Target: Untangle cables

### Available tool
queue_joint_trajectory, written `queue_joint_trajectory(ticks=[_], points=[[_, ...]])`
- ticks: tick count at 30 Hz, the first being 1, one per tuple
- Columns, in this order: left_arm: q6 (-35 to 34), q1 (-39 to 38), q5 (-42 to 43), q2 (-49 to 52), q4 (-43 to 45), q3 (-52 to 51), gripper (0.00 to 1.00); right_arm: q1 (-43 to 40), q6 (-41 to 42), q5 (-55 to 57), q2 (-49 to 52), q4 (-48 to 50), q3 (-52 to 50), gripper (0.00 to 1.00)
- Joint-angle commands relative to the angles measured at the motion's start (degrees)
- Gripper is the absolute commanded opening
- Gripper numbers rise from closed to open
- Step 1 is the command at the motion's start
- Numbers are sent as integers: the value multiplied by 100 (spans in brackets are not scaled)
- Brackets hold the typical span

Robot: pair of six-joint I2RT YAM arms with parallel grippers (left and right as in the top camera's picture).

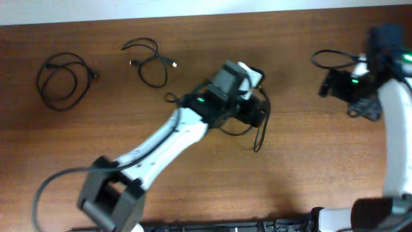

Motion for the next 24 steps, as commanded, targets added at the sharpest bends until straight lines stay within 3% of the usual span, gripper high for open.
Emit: queue_joint_trajectory(ticks=[1,4,8,10,12,14,15,18,24], points=[[-238,-577,-1132,883,354,4,99,-415,0,-35,-557,-289,131,99],[-428,-772,-1423,1657,564,4,96,-409,-20,-35,-721,-413,127,99],[-428,-863,-1567,2103,570,4,84,-409,-17,-35,-719,-431,81,99],[-428,-863,-1650,2142,612,4,71,-409,-20,-35,-719,-433,76,99],[-428,-863,-1685,2142,629,4,40,-409,-17,-35,-719,-433,76,99],[-428,-866,-1683,2142,627,4,17,-409,-20,-35,-719,-433,76,99],[-428,-866,-1683,2142,621,4,0,-409,-20,-35,-719,-433,76,99],[-422,-833,-1759,2033,538,11,0,-409,-20,-33,-719,-455,22,99],[-424,-570,-3311,570,-730,15,0,-409,-20,-33,-719,-448,-81,99]])
